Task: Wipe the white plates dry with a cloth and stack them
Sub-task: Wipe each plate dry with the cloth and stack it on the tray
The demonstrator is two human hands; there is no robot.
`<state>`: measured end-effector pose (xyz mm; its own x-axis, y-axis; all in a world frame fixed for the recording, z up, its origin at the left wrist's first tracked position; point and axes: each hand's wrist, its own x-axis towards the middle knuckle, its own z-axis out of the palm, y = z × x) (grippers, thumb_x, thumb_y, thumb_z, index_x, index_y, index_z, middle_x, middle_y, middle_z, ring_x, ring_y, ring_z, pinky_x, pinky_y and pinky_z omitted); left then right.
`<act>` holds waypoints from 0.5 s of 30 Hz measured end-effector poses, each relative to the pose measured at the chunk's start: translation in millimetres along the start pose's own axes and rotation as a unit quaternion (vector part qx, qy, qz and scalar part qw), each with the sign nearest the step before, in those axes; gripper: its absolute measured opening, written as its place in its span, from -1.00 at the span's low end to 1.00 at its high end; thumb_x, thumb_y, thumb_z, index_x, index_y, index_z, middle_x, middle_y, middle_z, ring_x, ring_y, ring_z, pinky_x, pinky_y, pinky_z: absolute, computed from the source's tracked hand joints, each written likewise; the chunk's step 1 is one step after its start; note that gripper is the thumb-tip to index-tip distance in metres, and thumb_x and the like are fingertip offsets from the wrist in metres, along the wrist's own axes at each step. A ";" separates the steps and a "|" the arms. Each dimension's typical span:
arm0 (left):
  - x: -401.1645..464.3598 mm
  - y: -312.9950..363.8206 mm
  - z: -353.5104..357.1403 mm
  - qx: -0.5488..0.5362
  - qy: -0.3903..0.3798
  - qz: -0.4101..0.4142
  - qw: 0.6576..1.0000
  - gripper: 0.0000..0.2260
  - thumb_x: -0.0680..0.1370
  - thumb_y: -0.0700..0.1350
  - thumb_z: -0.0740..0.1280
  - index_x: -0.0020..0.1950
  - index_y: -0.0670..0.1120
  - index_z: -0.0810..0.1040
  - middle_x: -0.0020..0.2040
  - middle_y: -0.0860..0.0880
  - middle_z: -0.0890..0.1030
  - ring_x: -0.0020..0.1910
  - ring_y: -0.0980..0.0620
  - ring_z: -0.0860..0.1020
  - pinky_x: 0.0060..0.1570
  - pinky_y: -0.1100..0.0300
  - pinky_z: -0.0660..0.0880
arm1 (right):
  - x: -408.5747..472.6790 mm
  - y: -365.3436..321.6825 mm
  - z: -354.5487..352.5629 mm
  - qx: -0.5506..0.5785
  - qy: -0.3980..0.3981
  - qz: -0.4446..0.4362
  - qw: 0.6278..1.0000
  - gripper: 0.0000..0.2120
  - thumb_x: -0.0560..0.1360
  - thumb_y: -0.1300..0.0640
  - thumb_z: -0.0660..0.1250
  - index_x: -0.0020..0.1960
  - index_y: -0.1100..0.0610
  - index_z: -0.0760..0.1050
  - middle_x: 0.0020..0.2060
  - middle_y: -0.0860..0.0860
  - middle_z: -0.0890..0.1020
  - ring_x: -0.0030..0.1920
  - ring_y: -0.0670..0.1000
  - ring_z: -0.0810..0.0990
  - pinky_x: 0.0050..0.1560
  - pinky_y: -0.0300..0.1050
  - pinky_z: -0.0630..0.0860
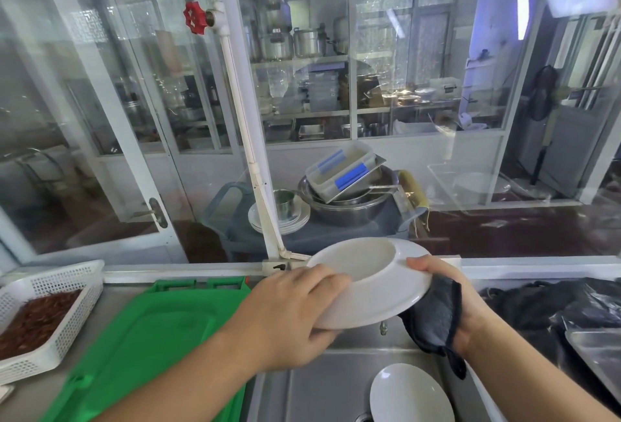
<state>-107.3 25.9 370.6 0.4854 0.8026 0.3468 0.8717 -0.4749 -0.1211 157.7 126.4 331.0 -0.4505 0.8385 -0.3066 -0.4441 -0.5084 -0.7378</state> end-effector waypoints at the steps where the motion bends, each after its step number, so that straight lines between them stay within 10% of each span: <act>1: -1.6 -2.8 -0.4 -0.031 -0.017 -0.005 0.999 -0.40 0.56 0.26 0.31 0.56 0.08 0.39 0.45 0.11 0.48 0.33 0.05 0.53 0.35 0.09 0.48 | 0.0 0.2 -1.1 0.003 0.000 -0.010 1.000 -0.36 0.19 0.09 0.66 0.21 0.32 0.68 0.14 0.30 0.67 0.09 0.29 0.67 0.20 0.16 0.60; 5: -1.2 -13.8 -0.6 -0.260 0.050 -0.108 0.958 -0.43 0.63 0.29 0.21 0.63 0.22 0.27 0.59 0.28 0.26 0.56 0.30 0.26 0.49 0.35 0.18 | -2.4 -3.4 0.5 0.013 -0.021 -0.045 0.999 -0.50 0.17 0.06 0.63 0.06 0.24 0.75 0.08 0.24 0.71 0.03 0.23 0.72 0.12 0.08 0.66; 7: 7.1 -12.9 -3.4 -0.458 0.129 -0.264 0.839 -0.50 0.62 0.30 0.22 0.56 0.31 0.34 0.54 0.27 0.35 0.51 0.28 0.34 0.42 0.27 0.31 | -4.5 -6.2 1.1 0.020 -0.041 -0.060 0.997 -0.54 0.17 0.05 0.62 0.03 0.21 0.77 0.02 0.22 0.73 -0.04 0.21 0.74 0.02 0.08 0.71; 11: 24.8 -17.8 -7.0 -0.706 0.166 -0.503 0.470 -0.68 0.67 0.17 0.31 0.36 0.06 0.52 0.29 -0.02 0.61 0.05 -0.06 0.62 -0.02 0.03 0.58 | -12.0 -12.4 7.7 0.034 -0.072 -0.094 0.992 -0.65 0.25 0.09 0.52 0.01 0.17 0.78 -0.07 0.19 0.75 -0.15 0.20 0.76 -0.30 0.03 0.68; 15: 24.7 -11.1 -4.3 -0.800 0.120 -0.473 0.348 -0.44 0.67 0.19 0.27 0.47 -0.22 0.54 0.33 -0.25 0.62 0.20 -0.20 0.52 0.33 -0.14 0.44 | -15.7 -13.2 7.5 0.051 -0.083 -0.119 0.988 -0.59 0.30 0.10 0.46 0.11 0.22 0.74 -0.02 0.22 0.74 -0.13 0.23 0.76 -0.27 0.05 0.70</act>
<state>-105.3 49.4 384.5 -0.1551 0.9111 -0.3819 -0.6133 0.2142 0.7602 164.8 118.5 350.0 -0.4408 0.8973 -0.0225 -0.6248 -0.3247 -0.7101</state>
